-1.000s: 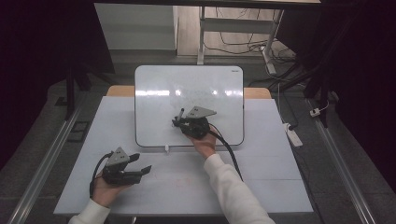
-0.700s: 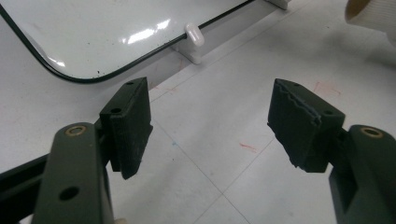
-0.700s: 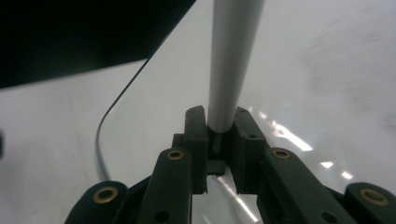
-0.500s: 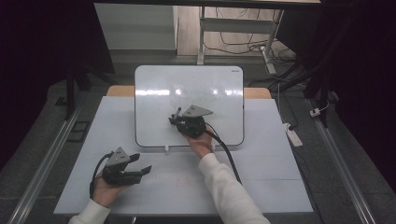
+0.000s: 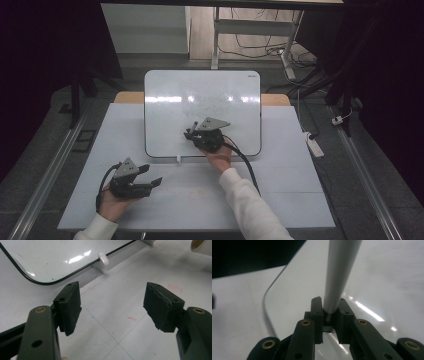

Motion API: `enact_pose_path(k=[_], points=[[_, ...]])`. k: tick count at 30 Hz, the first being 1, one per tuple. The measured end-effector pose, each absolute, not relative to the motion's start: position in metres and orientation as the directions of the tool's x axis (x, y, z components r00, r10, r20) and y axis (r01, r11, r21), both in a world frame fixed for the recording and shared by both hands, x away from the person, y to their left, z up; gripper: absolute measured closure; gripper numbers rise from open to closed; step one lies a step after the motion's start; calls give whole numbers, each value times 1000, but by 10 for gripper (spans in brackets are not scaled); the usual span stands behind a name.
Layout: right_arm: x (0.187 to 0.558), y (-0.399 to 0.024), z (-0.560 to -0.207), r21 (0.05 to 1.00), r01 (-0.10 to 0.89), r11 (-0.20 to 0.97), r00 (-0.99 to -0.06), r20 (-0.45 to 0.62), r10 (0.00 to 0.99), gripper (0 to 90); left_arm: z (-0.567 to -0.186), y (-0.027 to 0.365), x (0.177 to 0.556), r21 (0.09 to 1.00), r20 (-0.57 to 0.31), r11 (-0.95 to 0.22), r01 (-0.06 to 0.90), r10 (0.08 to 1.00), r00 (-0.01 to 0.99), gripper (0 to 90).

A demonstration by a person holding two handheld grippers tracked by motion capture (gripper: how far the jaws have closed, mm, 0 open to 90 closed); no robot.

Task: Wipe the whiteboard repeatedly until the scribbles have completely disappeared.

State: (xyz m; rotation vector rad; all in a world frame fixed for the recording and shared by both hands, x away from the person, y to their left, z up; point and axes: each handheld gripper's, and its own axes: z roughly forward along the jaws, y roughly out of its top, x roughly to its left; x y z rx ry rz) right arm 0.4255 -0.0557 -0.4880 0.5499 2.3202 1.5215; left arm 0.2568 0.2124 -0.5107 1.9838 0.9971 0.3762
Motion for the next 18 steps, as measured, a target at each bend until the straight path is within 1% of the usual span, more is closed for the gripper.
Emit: enact_pose_path(k=[1,4,5,8,9,10,13,14,15,16,17,18], points=[[428,-61,-486,928,156,338,-860,-41,509,782,-511,212,257,805,-104,-310,506,765,635,314],[429,-67,-483,935,174,310,-844,-20,536,781,-511,212,257,804,-105,-310,506,764,636,314],[427,-67,-485,934,175,312,-847,-19,532,781,-511,211,258,803,-104,-313,507,763,638,314],[418,-60,-494,908,152,390,-888,-47,457,781,-511,211,258,801,-103,-317,508,763,639,313],[418,-60,-494,908,152,390,-888,-47,457,781,-511,211,258,802,-104,-315,507,763,638,313],[419,-63,-493,910,155,386,-886,-45,462,781,-511,211,257,804,-102,-314,506,764,637,313],[424,-78,-488,930,181,320,-843,-20,537,782,-511,211,257,804,-102,-313,506,766,635,314],[425,-79,-488,931,192,310,-842,-6,540,782,-511,211,258,804,-102,-313,506,765,636,314],[420,-74,-491,923,189,335,-857,-12,515,781,-511,211,258,802,-103,-315,507,764,637,313],[420,-74,-491,923,189,335,-857,-12,515,781,-511,210,258,801,-101,-317,507,764,638,313],[414,-66,-497,909,167,383,-884,-34,467,781,-511,210,258,801,-100,-318,507,765,637,313],[413,-66,-496,904,156,398,-883,-53,467,781,-511,210,258,801,-99,-319,508,765,636,313]])
